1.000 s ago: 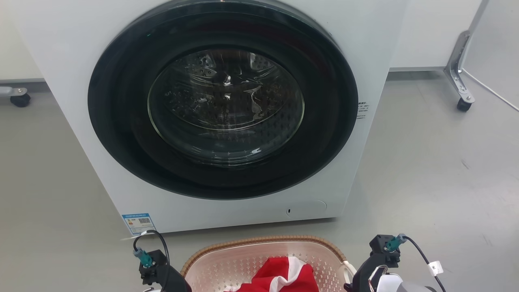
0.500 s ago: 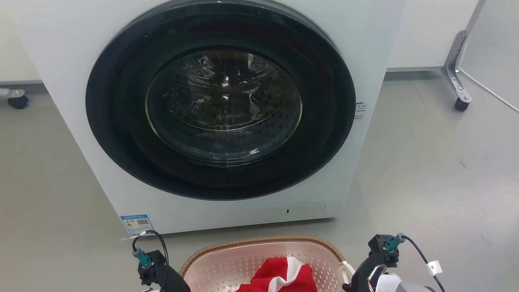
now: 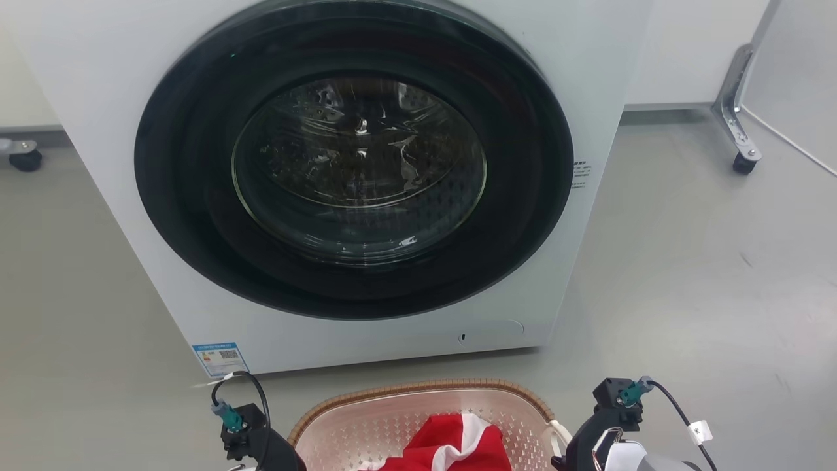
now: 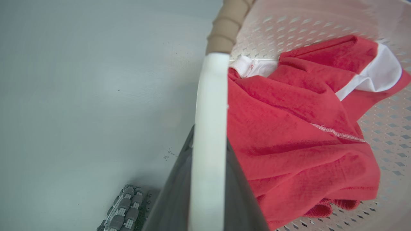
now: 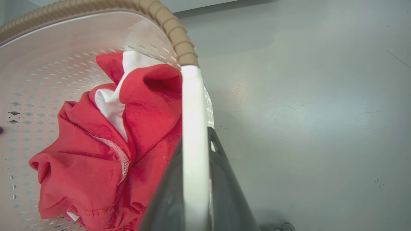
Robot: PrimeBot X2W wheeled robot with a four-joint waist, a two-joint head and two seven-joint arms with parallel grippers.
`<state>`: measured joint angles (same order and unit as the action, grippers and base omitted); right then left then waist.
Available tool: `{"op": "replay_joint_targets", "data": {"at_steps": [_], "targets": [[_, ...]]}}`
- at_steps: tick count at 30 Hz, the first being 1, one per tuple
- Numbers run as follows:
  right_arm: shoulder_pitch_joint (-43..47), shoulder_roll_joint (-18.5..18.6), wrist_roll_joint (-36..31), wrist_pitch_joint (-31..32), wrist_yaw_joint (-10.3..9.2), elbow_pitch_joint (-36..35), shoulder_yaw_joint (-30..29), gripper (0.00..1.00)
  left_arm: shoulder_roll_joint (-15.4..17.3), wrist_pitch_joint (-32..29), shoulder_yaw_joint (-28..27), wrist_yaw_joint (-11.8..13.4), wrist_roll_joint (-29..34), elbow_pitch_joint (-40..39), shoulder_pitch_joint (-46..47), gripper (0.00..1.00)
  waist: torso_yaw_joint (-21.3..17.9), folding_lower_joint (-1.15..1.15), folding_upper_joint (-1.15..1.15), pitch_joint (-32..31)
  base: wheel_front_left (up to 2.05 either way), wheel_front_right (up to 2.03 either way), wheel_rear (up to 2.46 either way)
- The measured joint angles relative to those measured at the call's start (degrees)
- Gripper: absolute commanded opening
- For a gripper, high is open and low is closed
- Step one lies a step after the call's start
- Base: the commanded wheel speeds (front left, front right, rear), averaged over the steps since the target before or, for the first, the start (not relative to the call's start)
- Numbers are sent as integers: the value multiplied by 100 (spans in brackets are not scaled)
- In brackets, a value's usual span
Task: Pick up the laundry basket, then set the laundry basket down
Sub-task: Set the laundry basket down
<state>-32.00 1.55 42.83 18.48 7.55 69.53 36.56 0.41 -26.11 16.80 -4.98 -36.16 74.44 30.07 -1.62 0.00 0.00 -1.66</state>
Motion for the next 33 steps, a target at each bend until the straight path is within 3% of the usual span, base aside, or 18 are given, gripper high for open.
{"op": "replay_joint_targets", "data": {"at_steps": [12,33], "targets": [[-24,25,0,-302,0,-46,54,0,0,231,25,0,1,-52,24,0,15,0,0,457,0,0,0],[-889,127,-172,-910,-5,-96,92,0,23,803,51,97,67,-348,795,0,29,1,1,1989,0,0,0]]}}
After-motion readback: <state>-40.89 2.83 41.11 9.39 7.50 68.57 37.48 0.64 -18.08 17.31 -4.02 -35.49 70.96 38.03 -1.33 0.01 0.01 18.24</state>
